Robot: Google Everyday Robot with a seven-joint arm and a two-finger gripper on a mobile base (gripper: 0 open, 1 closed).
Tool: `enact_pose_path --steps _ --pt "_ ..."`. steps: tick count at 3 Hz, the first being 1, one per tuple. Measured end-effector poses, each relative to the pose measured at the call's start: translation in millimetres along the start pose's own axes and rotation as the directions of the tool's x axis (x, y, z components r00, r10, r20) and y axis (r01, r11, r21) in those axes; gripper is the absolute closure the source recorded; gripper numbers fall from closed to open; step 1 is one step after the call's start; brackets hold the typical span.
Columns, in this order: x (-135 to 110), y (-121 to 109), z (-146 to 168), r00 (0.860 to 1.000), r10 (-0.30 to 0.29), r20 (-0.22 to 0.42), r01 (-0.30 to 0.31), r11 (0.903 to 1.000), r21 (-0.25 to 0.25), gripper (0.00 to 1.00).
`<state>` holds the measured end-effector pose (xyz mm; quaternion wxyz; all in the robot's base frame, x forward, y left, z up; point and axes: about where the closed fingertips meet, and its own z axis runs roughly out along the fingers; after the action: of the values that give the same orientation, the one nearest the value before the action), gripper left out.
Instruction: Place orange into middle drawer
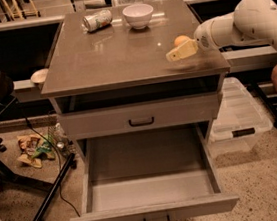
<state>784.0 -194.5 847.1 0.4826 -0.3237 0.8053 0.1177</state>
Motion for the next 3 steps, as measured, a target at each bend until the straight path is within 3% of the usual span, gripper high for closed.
enact_pose_path --steps 1,3 --pt "2.1 -3.5 8.6 1.0 0.02 0.006 -0.02 0.9998 -0.005 0.12" --pt "9.9 -2.5 17.6 0.999 0.052 -0.008 -0.052 0.9982 -0.029 0.56"
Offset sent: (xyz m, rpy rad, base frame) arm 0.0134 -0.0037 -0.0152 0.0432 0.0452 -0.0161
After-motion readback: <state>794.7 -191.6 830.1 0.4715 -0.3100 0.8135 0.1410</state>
